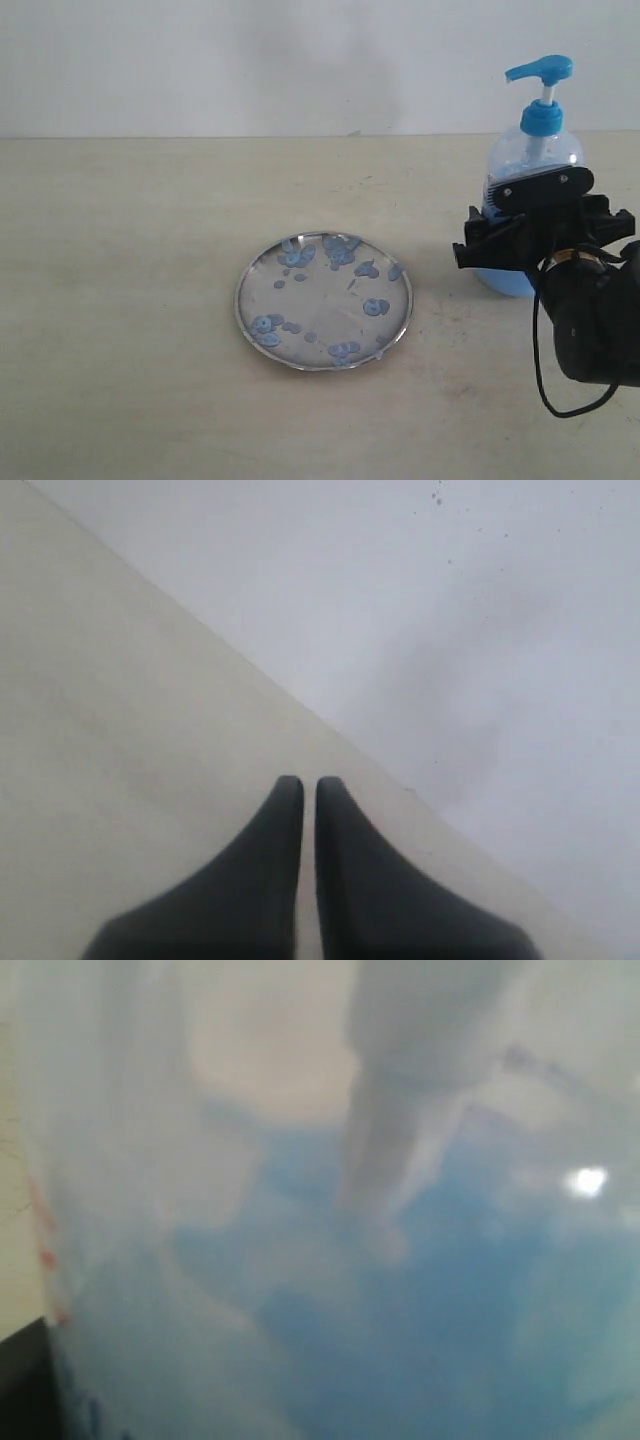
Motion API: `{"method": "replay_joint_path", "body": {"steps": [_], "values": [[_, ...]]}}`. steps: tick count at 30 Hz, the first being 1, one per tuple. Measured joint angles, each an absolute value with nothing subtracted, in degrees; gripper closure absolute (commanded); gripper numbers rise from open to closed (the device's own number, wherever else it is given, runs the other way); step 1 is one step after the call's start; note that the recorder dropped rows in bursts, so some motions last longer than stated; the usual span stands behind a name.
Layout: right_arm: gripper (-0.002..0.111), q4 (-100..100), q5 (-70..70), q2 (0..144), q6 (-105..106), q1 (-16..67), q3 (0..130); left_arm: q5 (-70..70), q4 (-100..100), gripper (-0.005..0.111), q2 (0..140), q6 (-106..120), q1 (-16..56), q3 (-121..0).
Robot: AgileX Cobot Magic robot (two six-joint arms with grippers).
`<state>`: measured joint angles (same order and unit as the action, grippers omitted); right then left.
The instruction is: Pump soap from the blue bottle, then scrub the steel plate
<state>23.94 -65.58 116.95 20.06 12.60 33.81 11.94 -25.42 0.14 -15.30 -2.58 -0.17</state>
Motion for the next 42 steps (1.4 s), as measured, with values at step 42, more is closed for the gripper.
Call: {"method": "replay_joint_path", "body": {"steps": [42], "values": [[0.108,9.52,-60.78,116.39,25.82,12.60,34.44,46.77,-92.15,0.102,60.55,91.28,-1.52,-34.08]]}}
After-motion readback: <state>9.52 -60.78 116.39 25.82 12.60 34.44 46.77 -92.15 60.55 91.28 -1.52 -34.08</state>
